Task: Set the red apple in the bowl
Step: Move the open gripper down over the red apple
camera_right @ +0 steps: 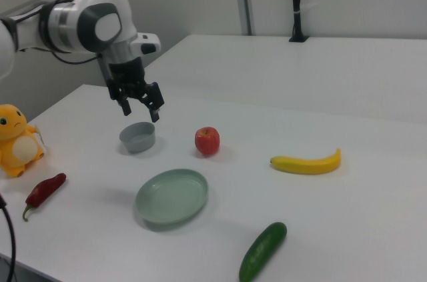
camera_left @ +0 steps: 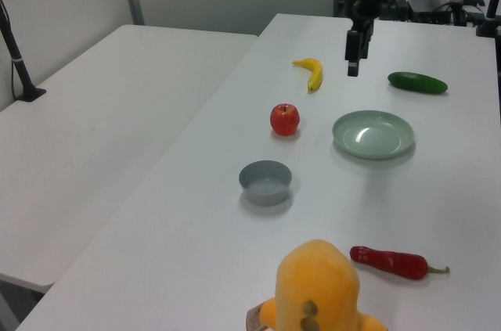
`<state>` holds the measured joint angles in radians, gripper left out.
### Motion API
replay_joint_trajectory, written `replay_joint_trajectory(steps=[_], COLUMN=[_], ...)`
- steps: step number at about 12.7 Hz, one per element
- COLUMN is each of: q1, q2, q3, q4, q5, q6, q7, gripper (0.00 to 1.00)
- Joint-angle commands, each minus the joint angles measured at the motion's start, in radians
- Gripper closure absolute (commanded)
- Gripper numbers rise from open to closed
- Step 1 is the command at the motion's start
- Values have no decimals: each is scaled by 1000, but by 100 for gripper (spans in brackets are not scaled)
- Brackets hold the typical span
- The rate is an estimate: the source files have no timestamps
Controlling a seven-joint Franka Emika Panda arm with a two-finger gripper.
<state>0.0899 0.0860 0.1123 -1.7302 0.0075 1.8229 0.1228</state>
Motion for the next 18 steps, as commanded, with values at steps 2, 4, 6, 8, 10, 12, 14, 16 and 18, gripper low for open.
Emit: replay_joint_trajectory(steps=[2, 4, 6, 8, 10, 12, 14, 16, 18], q1=[13, 62, 105, 120, 132, 133, 140, 140, 140], q2=[199, 283, 340, 397, 460, 514, 544, 555, 557], q3=[-54, -130, -198, -220, -227, -227, -221, -217, -215], q4=[208, 289, 308, 326, 357, 386, 386, 386, 388], q5=[-8, -11, -12, -36, -56, -102, -121, -132, -132], q6=[3, 9, 114, 177, 225, 269, 303, 320, 322], q7=[76, 78, 93, 141, 191, 253, 284, 299, 319], gripper=[0, 0, 0, 0, 0, 0, 0, 0, 0])
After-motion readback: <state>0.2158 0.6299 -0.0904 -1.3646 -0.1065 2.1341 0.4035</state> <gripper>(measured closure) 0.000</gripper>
